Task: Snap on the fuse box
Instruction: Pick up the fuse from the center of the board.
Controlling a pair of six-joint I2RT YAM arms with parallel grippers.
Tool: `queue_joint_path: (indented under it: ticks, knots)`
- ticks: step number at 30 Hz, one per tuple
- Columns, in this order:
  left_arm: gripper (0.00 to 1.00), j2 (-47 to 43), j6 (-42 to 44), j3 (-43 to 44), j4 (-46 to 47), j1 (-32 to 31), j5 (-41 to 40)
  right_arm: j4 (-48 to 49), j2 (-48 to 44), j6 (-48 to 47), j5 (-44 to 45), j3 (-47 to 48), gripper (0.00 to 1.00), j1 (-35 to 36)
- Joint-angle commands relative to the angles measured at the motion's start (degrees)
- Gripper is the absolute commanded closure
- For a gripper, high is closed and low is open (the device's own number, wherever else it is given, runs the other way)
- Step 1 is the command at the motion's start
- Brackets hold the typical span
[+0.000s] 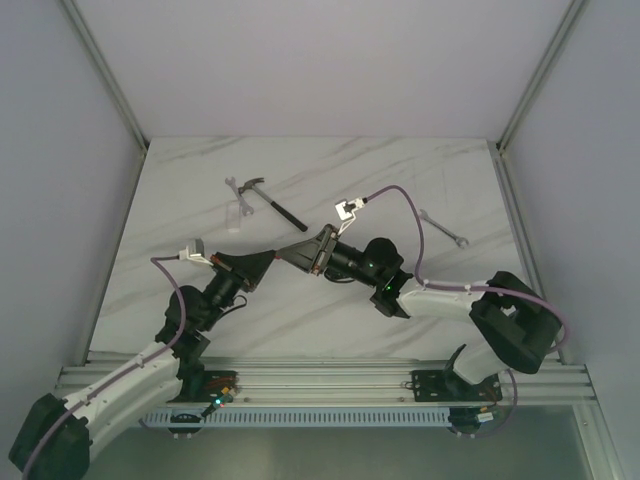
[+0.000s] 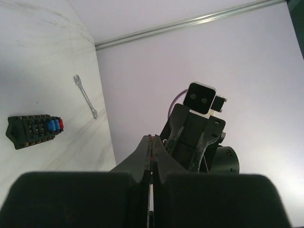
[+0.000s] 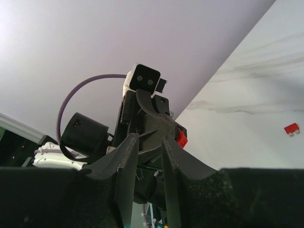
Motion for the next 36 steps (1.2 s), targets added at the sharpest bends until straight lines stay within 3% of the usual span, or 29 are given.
queue_joint_path:
  ticks: [1, 10, 25, 30, 36]
  knots:
    - [1.0, -0.1, -1.4, 1.0, 4.7, -0.5, -0.8, 3.4, 0.7, 0.7, 0.3, 1.4, 0.68, 0.0]
    - [1.0, -1.9, -1.4, 0.9, 2.7, -0.5, -1.8, 0.5, -0.7, 0.3, 5.5, -0.5, 0.69, -0.1]
    - [1.0, -0.2, -2.1, 1.0, 5.7, -1.3, -1.5, 3.3, 2.1, 1.1, 0.8, 1.4, 0.75, 0.0]
    - [1.0, 0.1, -2.4, 1.1, 6.2, -1.9, -1.4, 4.6, 2.4, 1.4, 0.3, 1.4, 0.83, 0.1]
    - [1.0, 0.0, -2.4, 1.0, 5.3, -2.1, -1.5, 5.2, 2.4, 1.0, 0.2, 1.0, 1.0, -0.1]
